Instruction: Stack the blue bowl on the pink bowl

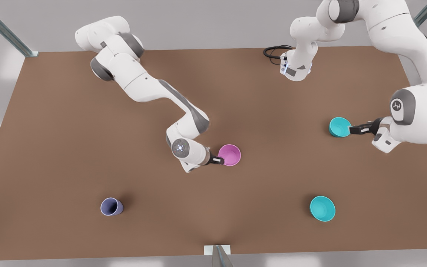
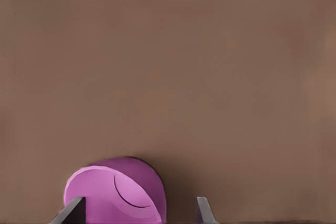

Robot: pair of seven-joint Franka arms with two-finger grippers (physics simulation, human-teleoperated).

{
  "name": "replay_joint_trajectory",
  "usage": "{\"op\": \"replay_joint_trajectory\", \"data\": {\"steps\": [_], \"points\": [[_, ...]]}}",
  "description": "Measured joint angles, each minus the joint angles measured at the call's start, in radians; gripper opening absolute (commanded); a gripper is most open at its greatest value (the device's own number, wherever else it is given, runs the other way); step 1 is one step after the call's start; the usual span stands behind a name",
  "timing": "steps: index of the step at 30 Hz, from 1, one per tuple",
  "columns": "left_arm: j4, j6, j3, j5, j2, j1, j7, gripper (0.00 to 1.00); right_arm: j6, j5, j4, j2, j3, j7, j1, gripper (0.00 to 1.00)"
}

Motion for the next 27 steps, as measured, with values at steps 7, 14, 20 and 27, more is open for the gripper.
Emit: {"op": "replay_joint_trajectory", "data": {"steps": [7,14,20,27], "points": [[-0.45,0.423,0.115,-0.078,0.011,0.075,0.248,1.0,-0.457,-0.116,-0.095,-0.29,0.002,-0.19,-0.675,1.0],[-0.51,0.634,0.124,-0.12,0.059,0.12,0.484,1.0,-0.7,-0.261,-0.101,-0.52,0.006,-0.556,-0.833,1.0],[-0.518,0.705,0.121,-0.161,0.109,0.129,0.625,1.0,-0.765,-0.313,-0.095,-0.527,0.006,-0.701,-0.785,1.0],[-0.516,0.74,0.114,-0.233,0.127,0.129,0.739,0.27,-0.77,-0.335,-0.081,-0.529,0.006,-0.797,-0.749,1.0]]}}
